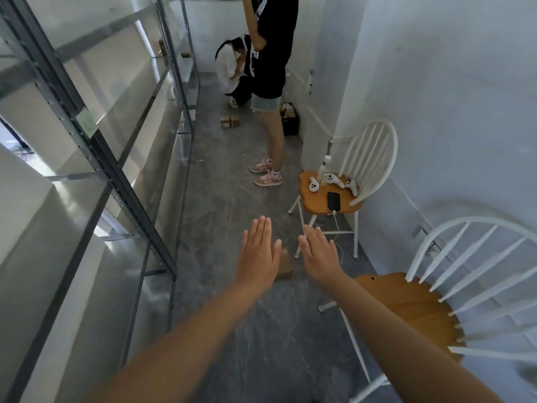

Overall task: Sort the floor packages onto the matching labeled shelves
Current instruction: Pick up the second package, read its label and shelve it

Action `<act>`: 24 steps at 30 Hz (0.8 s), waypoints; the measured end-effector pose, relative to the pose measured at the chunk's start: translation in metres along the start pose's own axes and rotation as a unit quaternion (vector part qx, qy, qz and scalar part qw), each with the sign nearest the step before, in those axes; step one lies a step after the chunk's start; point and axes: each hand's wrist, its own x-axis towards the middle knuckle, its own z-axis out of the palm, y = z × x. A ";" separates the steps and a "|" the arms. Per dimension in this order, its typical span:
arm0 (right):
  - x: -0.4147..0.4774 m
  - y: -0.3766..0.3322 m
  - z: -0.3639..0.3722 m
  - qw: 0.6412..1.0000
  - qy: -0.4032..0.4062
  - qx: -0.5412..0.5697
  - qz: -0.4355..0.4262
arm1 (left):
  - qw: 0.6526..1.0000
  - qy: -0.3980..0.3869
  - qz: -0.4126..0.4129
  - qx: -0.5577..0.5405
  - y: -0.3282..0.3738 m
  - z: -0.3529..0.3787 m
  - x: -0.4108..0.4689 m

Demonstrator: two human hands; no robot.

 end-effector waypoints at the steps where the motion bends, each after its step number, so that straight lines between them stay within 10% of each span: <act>1: 0.005 0.001 0.000 1.000 0.001 -0.005 -0.004 | 1.000 0.001 -0.003 -0.001 -0.001 0.002 0.004; 24: 0.176 0.041 -0.073 0.998 -0.013 0.018 -0.062 | 0.998 0.028 -0.028 0.047 0.065 0.034 0.164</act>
